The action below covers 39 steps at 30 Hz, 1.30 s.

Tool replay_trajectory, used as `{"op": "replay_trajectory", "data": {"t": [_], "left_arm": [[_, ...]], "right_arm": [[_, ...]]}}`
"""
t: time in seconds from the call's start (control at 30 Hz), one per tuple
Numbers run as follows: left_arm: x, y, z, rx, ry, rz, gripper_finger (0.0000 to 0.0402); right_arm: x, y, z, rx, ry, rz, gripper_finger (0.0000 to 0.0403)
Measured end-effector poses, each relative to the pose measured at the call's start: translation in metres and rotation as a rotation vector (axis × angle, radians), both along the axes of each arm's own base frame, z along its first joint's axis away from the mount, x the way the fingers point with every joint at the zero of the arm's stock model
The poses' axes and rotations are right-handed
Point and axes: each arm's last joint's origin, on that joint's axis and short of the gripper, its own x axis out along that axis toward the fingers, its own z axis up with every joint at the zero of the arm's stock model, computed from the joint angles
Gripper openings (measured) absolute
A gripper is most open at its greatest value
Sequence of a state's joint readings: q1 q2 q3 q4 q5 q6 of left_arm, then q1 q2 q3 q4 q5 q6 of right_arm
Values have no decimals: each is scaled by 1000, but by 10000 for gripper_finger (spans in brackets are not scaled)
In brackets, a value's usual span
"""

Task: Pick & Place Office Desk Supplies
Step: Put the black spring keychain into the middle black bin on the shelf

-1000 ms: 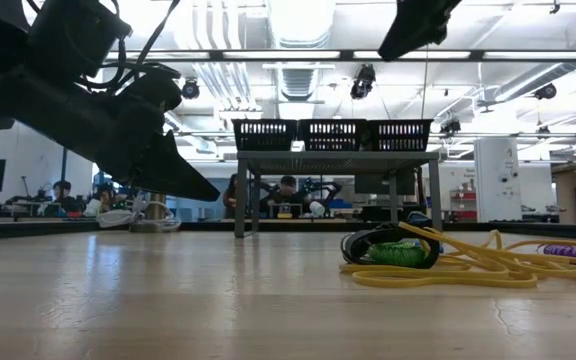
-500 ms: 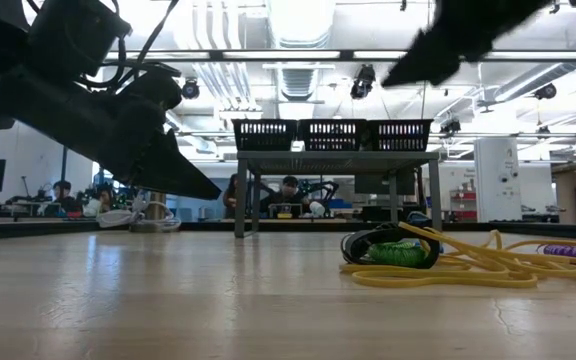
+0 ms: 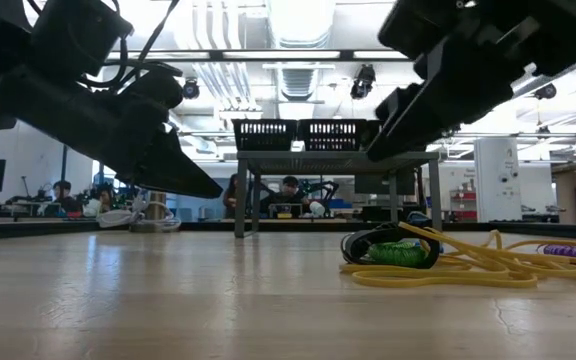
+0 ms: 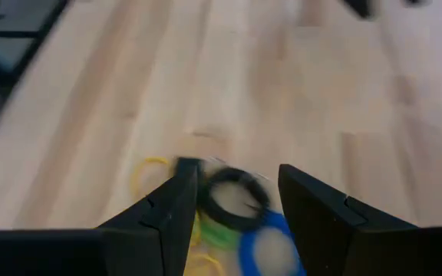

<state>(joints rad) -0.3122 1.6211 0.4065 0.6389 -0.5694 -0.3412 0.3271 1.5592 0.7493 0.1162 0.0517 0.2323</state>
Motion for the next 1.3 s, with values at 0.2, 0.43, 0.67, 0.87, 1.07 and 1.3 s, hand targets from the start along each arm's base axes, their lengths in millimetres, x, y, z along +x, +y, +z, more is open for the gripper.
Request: {"op": "replay_trajectory", "data": {"t": [0.2,0.43,0.67,0.87,1.07,1.3], "left_arm": [[0,0,0,1,3,0,186],[0,0,0,1,4,1,186],[0,0,-1,2,7,0,186],[0,0,0,2,7,0,186],[0,0,-1,2,7,0,186],[0,0,-1,2,7,0,186]], "right_arm": [[11,5,-21,-67,133,98,183],[23,9,-31,-105,150,134,183],[27,11,-43,-118,173,142,167],[30,11,-51,-122,182,140,128],[30,9,-53,-146,184,147,75],[29,9,-49,-155,168,158,31]]}}
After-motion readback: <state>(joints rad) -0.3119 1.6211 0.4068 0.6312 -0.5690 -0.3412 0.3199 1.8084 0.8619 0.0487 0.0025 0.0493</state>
